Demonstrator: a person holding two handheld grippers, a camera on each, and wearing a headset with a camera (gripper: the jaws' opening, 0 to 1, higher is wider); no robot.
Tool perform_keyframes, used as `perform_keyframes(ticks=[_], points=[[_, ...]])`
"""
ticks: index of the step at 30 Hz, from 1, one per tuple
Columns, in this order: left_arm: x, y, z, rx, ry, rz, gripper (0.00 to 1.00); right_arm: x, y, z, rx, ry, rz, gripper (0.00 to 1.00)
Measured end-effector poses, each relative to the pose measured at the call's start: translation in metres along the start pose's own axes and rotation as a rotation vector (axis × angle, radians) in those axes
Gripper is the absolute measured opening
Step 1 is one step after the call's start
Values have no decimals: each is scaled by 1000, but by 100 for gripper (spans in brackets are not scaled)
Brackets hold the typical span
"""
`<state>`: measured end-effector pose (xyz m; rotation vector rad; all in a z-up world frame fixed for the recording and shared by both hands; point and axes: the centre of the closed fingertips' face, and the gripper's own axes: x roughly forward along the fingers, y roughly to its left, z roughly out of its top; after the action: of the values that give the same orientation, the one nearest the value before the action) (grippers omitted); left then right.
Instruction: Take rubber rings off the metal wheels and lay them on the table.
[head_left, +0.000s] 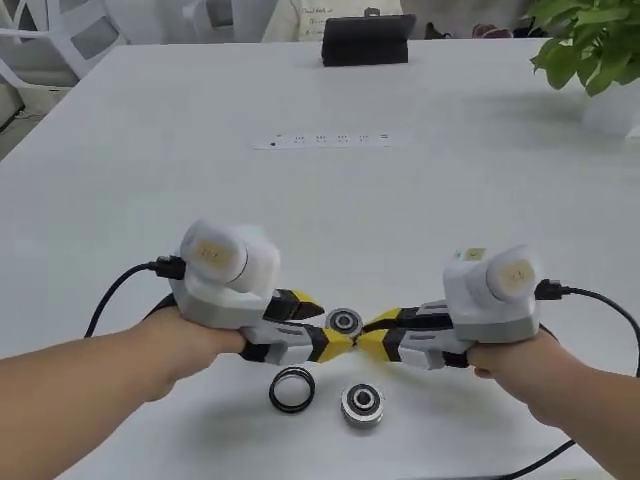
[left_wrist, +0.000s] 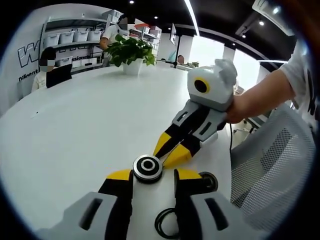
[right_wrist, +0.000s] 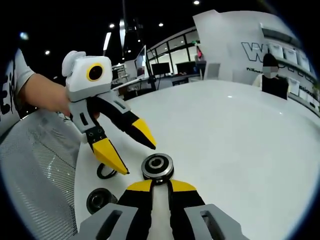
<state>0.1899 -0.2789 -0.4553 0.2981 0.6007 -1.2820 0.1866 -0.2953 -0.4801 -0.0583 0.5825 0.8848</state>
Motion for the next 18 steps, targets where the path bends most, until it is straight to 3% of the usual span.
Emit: perform_keyframes(ticks=[18], points=[[10, 4, 2, 59, 19, 15, 13, 0, 0, 0, -9, -2, -4, 8]])
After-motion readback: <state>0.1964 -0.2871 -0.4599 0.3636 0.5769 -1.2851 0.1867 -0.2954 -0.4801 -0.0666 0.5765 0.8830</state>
